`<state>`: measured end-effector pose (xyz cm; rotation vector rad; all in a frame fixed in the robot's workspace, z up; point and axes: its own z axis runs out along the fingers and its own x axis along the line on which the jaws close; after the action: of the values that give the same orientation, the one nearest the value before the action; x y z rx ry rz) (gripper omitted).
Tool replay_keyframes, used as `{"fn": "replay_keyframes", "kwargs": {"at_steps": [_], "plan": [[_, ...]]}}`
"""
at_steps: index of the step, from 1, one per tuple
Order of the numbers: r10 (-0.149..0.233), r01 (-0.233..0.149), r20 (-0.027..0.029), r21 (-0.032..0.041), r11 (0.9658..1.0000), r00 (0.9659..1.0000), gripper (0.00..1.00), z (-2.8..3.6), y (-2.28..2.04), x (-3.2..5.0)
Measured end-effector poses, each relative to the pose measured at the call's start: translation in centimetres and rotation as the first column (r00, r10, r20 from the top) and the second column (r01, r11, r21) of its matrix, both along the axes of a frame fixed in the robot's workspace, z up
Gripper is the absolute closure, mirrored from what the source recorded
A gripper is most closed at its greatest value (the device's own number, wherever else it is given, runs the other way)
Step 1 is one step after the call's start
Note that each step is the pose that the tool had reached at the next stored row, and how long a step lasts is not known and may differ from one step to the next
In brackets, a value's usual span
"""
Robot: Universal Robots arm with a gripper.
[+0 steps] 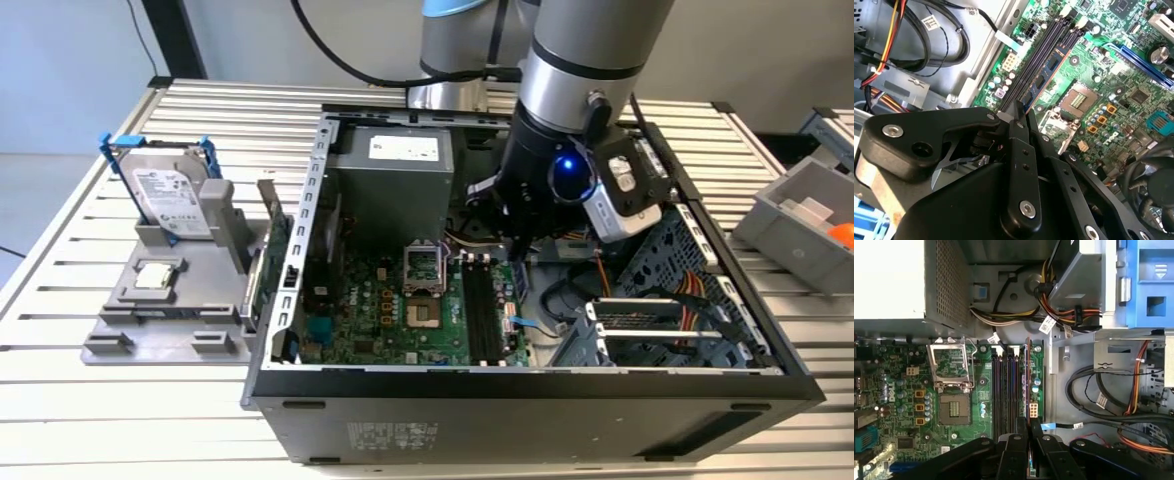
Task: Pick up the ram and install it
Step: 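Insert the ram into the slot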
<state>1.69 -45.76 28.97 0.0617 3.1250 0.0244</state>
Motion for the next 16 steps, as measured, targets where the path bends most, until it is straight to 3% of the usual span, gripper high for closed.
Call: {"fn": "replay_keyframes", "kwargs": {"at_steps": [16], "plan": [[0.000, 0.000, 0.0000, 0.0000, 1.0000, 1.0000, 1.00, -2.13, -0.99, -0.01]]}}
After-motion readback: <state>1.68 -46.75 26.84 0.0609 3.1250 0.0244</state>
